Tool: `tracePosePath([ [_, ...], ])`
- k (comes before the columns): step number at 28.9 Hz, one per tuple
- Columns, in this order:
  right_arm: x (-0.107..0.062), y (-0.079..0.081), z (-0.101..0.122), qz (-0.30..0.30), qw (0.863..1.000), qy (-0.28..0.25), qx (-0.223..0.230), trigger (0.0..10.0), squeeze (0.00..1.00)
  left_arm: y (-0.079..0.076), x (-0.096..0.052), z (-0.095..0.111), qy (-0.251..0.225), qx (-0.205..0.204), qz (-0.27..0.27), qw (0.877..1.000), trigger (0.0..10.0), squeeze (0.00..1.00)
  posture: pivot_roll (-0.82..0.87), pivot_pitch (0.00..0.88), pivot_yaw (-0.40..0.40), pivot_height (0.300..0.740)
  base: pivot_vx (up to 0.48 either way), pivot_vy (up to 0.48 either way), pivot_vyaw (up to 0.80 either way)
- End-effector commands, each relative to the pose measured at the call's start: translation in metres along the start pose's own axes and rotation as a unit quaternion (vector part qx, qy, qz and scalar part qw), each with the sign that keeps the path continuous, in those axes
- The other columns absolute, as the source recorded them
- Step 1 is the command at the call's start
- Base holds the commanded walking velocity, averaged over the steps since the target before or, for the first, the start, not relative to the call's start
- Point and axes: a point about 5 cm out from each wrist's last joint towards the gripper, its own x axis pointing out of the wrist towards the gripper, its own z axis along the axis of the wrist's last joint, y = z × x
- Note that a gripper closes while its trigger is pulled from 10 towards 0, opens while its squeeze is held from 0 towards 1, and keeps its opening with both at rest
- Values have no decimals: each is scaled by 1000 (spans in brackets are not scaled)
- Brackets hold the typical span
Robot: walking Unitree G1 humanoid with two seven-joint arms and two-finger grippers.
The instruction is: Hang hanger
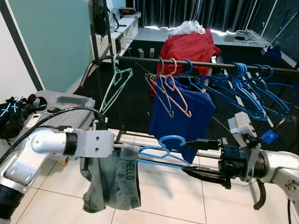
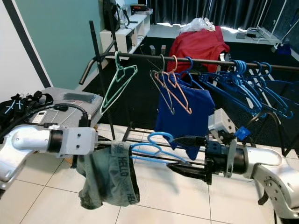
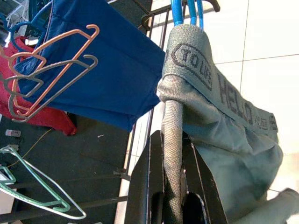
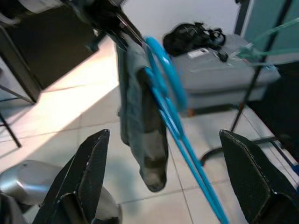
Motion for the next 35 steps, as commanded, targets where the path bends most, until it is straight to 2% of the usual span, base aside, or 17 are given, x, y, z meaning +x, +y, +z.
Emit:
tracePosePath([
  [1, 1, -2, -1, -8, 1000, 13, -11, 10000, 0, 4, -3, 5, -4, 15, -1, 1000, 10000, 0, -28, 0, 12, 740, 0, 0, 0],
  [8, 16, -7, -16, -27, 998, 48, -21, 10000, 0, 5, 4, 27, -68, 14, -2, 998, 10000, 0, -20, 0, 7, 740, 0, 0, 0],
  [21, 33, -9, -11, -25, 999, 25, -33, 10000, 0, 5, 11, 42, -105, 21, -8, 994, 10000, 0, -18, 0, 11, 740, 0, 0, 0],
  [22, 36, -10, -9, -24, 999, 16, -34, 588, 0, 5, 12, 45, -109, 22, -9, 994, 10000, 0, -18, 0, 12, 740, 0, 0, 0],
  [23, 36, -10, -9, -24, 999, 16, -34, 588, 0, 5, 12, 45, -109, 22, -9, 994, 10000, 0, -18, 0, 12, 740, 0, 0, 0],
  [24, 39, -9, -7, -17, 999, 5, -31, 0, 0, 4, 13, 47, -114, 22, -11, 993, 10000, 0, -18, 0, 12, 740, 0, 0, 0],
  [35, 46, -7, -6, -8, 999, -6, -31, 0, 0, 4, 14, 51, -123, 18, -12, 992, 10000, 0, -18, 0, 12, 740, 0, 0, 0],
])
